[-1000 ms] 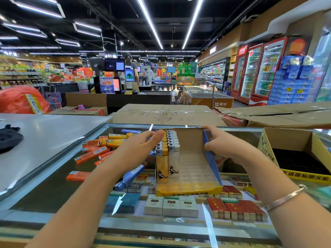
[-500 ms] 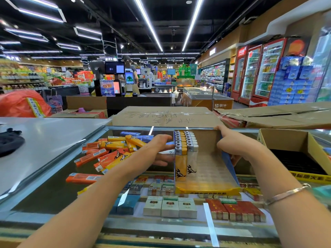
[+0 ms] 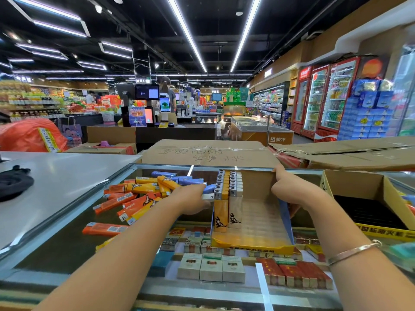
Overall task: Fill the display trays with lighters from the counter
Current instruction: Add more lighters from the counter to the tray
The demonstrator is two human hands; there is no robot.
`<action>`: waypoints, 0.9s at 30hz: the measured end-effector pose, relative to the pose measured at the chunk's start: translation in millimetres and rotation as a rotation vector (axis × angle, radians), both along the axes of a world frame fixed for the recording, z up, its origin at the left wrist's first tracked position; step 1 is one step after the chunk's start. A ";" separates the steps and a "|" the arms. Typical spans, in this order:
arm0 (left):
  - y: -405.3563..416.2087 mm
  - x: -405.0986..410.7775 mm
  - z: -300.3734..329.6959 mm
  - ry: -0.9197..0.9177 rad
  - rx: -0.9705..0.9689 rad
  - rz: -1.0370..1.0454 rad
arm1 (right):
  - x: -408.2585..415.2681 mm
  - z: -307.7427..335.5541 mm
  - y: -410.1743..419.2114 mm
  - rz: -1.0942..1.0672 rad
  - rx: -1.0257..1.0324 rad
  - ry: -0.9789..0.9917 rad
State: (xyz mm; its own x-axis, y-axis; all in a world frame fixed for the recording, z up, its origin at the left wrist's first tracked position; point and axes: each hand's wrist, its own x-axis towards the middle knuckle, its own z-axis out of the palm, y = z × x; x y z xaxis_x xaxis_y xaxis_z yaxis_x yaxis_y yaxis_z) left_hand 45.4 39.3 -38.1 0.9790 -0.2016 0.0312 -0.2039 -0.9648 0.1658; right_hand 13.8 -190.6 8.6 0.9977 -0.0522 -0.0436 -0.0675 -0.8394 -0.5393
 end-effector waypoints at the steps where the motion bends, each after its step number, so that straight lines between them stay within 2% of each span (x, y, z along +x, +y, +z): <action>1: -2.4 4.5 -1.8 -0.001 0.001 0.004 | 0.4 -0.1 -1.1 -0.005 -0.002 0.002; 11: -12.3 16.7 -5.0 -0.028 0.145 0.085 | 3.9 -1.4 -4.3 -0.013 0.011 0.023; 18: -7.8 11.5 -8.1 -0.143 0.029 0.084 | 5.3 0.3 -7.6 -0.007 0.001 0.042; 24: 12.6 -4.7 15.9 -0.291 -0.218 0.150 | 5.6 2.6 -14.0 -0.047 -0.003 0.044; 27: 32.0 -11.0 27.9 -0.237 -0.157 0.215 | 6.5 1.6 -13.0 -0.061 -0.004 0.051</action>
